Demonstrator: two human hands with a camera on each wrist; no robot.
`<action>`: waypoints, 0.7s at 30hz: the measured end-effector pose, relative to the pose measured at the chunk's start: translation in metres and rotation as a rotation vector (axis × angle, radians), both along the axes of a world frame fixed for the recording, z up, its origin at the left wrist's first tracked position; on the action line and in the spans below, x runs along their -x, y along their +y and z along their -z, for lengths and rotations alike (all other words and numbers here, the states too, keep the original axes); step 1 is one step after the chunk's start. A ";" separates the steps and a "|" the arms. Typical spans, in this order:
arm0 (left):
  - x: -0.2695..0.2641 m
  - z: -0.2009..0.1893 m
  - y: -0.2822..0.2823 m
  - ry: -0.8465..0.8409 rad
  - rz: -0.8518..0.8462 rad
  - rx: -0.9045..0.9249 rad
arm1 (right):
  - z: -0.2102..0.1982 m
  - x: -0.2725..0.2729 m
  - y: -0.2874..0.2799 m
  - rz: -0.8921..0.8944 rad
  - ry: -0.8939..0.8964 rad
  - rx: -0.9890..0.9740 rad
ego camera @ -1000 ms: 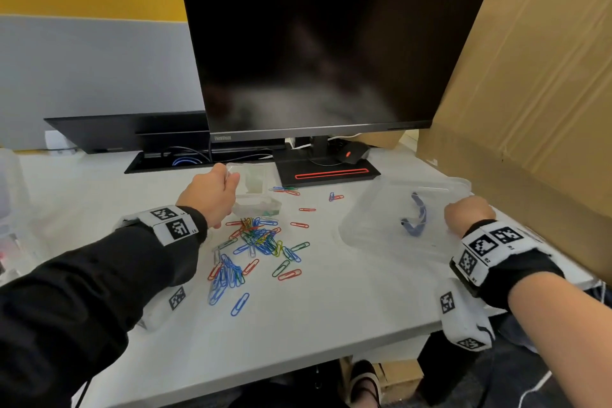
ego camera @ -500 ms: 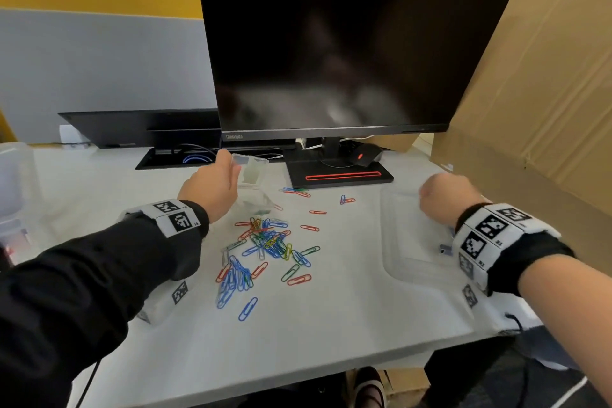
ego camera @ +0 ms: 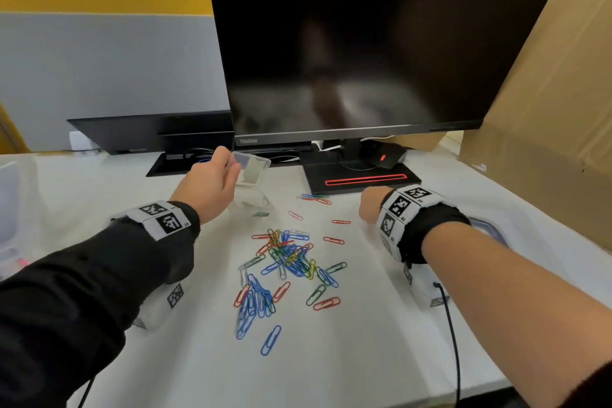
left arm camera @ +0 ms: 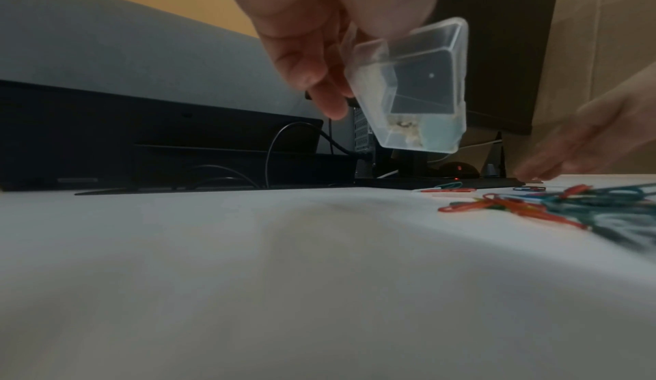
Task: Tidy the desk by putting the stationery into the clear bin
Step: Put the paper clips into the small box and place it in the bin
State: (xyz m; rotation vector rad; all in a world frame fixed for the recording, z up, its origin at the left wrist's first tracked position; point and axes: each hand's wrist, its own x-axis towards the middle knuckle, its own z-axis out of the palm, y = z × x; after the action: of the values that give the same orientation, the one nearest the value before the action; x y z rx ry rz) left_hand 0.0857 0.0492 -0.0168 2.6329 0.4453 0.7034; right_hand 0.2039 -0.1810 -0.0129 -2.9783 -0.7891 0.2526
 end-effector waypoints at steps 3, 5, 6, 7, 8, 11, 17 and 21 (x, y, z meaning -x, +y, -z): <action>-0.003 -0.001 0.002 -0.004 0.010 0.019 | 0.002 0.009 0.012 -0.128 0.055 0.092; -0.005 -0.002 0.002 -0.004 0.012 0.024 | 0.004 0.016 0.023 -0.219 0.149 0.099; -0.006 -0.002 0.002 -0.006 0.012 0.026 | 0.002 0.018 0.027 -0.244 0.176 0.081; -0.006 -0.002 0.002 -0.009 0.009 0.029 | -0.001 0.021 0.031 -0.265 0.192 0.052; -0.007 -0.003 0.003 -0.012 0.005 0.031 | -0.005 0.021 0.032 -0.278 0.188 0.011; -0.007 -0.002 0.002 -0.013 -0.003 0.037 | -0.015 0.016 0.037 -0.265 0.060 -0.041; -0.009 -0.003 0.004 -0.017 0.018 0.042 | -0.010 0.001 0.067 -0.267 0.011 0.047; -0.011 -0.002 0.004 -0.020 0.030 0.045 | 0.002 -0.010 0.091 -0.232 -0.035 0.168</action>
State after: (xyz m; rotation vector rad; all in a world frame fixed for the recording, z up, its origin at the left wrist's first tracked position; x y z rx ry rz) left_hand 0.0965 0.0531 -0.0147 2.5823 0.4102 0.7016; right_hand 0.2137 -0.0900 -0.0149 -3.0489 -1.1758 0.2903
